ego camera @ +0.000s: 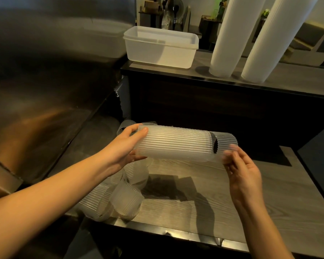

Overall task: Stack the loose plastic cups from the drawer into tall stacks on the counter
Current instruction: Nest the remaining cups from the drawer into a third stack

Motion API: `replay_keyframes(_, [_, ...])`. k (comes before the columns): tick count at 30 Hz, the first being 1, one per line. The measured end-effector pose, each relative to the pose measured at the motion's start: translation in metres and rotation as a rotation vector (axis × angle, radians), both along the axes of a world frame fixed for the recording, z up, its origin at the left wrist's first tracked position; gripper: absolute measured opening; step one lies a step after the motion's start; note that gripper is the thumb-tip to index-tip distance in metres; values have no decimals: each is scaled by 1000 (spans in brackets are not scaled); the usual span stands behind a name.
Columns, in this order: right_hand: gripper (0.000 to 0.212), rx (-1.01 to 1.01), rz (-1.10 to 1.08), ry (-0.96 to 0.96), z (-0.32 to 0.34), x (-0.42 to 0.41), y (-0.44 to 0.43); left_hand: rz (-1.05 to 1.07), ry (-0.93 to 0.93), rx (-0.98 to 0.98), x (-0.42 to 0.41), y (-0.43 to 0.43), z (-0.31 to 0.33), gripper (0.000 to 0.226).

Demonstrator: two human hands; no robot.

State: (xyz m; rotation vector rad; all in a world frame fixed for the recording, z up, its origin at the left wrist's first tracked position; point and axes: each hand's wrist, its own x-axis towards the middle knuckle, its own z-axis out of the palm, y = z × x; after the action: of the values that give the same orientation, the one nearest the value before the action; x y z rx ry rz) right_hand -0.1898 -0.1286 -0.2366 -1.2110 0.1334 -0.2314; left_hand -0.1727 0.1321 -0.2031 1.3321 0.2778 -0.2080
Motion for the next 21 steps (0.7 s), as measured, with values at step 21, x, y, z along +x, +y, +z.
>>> replay_keyframes(21, [25, -92, -22, 146, -49, 11, 47, 34, -50, -19, 0, 3, 4, 36])
